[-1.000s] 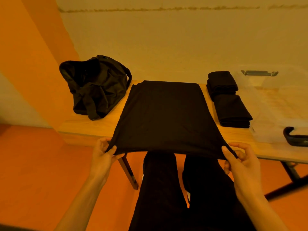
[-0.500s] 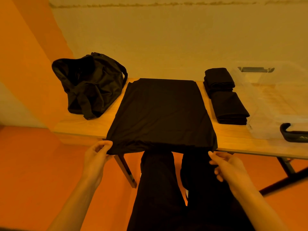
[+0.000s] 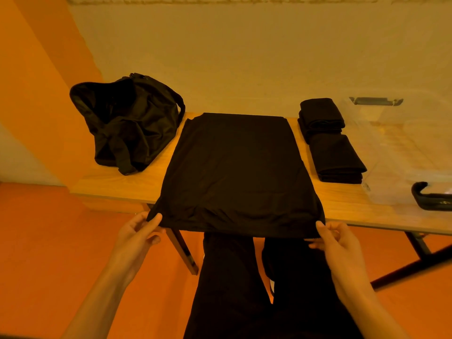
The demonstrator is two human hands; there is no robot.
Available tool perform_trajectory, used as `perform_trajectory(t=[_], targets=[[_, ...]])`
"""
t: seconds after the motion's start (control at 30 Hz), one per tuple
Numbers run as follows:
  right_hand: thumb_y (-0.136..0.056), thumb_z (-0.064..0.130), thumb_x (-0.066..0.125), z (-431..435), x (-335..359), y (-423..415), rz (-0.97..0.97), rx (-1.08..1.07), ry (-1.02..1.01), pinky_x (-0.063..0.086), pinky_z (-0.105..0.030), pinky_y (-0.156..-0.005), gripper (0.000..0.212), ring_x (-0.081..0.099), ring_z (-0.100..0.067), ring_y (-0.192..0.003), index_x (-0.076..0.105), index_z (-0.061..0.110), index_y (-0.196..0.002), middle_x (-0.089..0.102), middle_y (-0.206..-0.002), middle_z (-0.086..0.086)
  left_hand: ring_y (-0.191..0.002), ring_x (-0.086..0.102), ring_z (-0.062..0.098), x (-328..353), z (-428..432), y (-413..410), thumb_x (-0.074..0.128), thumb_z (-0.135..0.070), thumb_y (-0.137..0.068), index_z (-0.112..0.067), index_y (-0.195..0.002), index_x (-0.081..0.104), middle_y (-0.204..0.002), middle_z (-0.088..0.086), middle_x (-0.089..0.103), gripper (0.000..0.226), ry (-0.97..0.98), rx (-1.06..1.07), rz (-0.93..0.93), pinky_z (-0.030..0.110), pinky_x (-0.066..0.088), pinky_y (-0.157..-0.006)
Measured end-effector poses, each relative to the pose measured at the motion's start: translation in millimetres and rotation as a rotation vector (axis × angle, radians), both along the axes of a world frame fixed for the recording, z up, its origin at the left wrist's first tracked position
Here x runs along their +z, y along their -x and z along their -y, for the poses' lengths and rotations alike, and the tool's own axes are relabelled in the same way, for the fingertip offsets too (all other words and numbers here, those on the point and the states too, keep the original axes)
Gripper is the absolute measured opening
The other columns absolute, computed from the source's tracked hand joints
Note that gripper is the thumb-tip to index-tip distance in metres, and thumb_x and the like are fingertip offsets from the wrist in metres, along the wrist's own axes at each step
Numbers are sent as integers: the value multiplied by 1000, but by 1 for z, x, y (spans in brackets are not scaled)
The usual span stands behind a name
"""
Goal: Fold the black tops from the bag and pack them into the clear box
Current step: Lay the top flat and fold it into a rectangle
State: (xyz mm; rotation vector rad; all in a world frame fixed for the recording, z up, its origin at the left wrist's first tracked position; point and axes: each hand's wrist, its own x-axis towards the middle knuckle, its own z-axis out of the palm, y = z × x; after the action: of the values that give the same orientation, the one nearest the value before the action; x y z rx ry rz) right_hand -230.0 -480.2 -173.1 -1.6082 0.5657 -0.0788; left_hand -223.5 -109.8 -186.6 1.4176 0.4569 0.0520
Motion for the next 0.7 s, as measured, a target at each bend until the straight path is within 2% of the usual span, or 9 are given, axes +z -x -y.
perform_trajectory(t=[0.1,0.2,0.27,0.33,0.43,0.5,0.6,0.7], targets=[[-97,16,62,-1,12,-1,46,-38,-91,55,-37,-69,13,71,-23,-72,56,11,-108,70,-84,-15,-65,55,12,6,-2,-6,66,-22,-94,-11,-100,65,-69,-4,61,13,-18,94,16,33,33,-61],[-95,16,65,1,25,-5,94,-38,-34,53,-36,-60,17,69,-19,-61,57,15,-110,70,-72,-12,-57,52,11,13,-4,-14,64,-15,-99,-8,-88,61,-70,-2,57,12,-80,178,26,32,30,-55],[-96,14,63,4,34,-11,96,-20,16,55,-37,-60,15,71,-20,-62,59,17,-110,72,-74,-12,-54,53,12,17,-7,-20,64,-5,-97,-8,-85,55,-75,3,55,15,-104,183,4,27,32,-47],[-100,11,57,8,35,-18,27,-6,8,55,-35,-63,13,73,-21,-71,64,18,-108,72,-85,-9,-54,52,15,18,-10,-27,63,3,-94,-11,-87,50,-77,6,54,20,-120,154,-31,24,31,-42],[-101,8,56,9,26,-21,-71,9,-38,55,-30,-67,14,75,-21,-81,69,11,-104,69,-100,-5,-55,47,18,16,-8,-30,60,4,-94,-12,-93,49,-78,7,52,20,-95,85,-69,29,27,-48],[-93,9,68,8,18,-18,-86,7,-11,55,-29,-66,7,75,-19,-78,70,8,-100,73,-91,-8,-55,47,17,13,-5,-25,63,-3,-96,-12,-88,53,-77,5,54,15,-60,57,-61,32,27,-54],[-86,11,77,8,7,-13,-72,-4,139,53,-30,-59,15,73,-18,-66,67,10,-97,73,-75,-6,-52,47,13,9,-5,-18,71,-9,-91,-12,-79,55,-69,2,54,20,-80,70,-34,33,29,-57],[-90,10,72,10,4,-12,-53,3,208,54,-34,-57,22,73,-16,-67,58,16,-106,72,-82,-6,-53,47,13,6,-8,-15,77,-7,-86,-14,-85,58,-61,-2,55,20,-146,84,-25,33,30,-57]])
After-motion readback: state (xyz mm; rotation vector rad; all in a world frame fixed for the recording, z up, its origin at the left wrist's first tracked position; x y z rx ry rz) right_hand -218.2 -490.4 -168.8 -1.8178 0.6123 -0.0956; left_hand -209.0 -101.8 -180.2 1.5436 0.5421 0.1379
